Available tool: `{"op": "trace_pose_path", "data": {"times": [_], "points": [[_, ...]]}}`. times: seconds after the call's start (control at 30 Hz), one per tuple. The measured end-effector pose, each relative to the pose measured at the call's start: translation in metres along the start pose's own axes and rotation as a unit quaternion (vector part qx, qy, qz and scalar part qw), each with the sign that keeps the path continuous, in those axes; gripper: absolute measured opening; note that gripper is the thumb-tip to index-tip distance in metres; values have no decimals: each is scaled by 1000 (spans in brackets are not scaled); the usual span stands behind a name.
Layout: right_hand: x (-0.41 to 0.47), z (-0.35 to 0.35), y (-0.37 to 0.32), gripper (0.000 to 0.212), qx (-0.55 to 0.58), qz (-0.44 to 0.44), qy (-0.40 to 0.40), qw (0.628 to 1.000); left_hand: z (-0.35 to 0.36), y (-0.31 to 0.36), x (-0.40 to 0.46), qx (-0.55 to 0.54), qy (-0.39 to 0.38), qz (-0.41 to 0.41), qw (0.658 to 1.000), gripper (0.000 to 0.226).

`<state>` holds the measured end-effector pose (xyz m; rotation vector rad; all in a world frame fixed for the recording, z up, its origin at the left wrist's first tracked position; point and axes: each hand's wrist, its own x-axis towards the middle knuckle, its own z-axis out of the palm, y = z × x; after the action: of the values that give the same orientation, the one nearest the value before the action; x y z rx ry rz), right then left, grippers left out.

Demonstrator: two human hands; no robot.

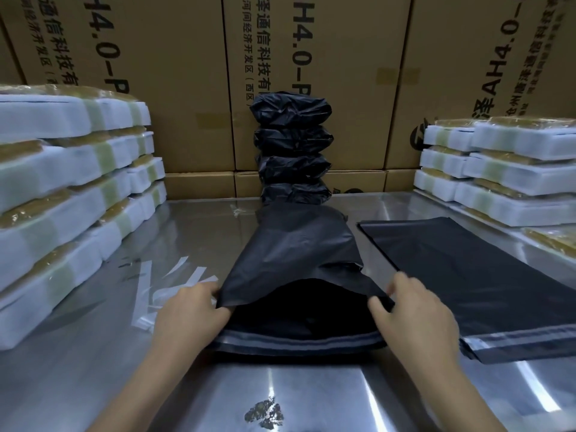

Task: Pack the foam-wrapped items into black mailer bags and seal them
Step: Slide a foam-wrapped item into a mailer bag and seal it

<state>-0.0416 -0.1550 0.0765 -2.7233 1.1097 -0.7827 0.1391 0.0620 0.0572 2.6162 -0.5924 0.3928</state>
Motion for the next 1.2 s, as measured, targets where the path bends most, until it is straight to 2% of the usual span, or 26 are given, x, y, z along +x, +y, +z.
{"op": "trace_pose_path", "data": {"times": [0.07,0.17,0.3,0.4,0.5,0.53,0.6,0.67,0.7,0.77,0.87,0.9,0.97,1.2], "points": [[-6,0,6,31,17,17,-3,1000,2,1,-2,-15,-10,-3,1000,10],[-24,4,25,30,42,62,-19,997,1,1,-6,-1,-12,-4,1000,9],[-34,9,36,31,-16,47,-48,998,-2,1,-17,38,-43,1,998,6],[-35,6,35,26,-69,32,-68,995,-4,0,-24,58,-33,-1,998,18],[-36,3,35,18,-106,29,-67,992,-5,1,-29,43,-22,12,999,45],[-36,3,34,23,-119,18,-57,991,-5,1,-30,43,-14,26,999,54],[-31,4,29,48,-111,-20,-27,993,-8,4,-29,63,11,67,996,65],[-25,6,21,63,-74,-60,5,995,-11,10,-28,95,23,133,986,67],[-23,7,18,59,-75,-72,0,995,-11,13,-27,110,32,167,979,64],[-19,11,22,37,-70,-74,-17,995,-13,17,-28,140,34,210,967,57],[-15,11,38,21,-55,-22,-20,998,-11,12,-27,115,22,175,978,55],[-15,11,43,20,-80,-18,-30,996,-10,8,-27,111,23,166,980,55],[-16,15,50,22,-92,-35,-33,995,-10,5,-28,133,12,206,970,56],[-17,19,55,44,-63,-108,-18,992,-8,-3,-18,165,1,334,928,81]]}}
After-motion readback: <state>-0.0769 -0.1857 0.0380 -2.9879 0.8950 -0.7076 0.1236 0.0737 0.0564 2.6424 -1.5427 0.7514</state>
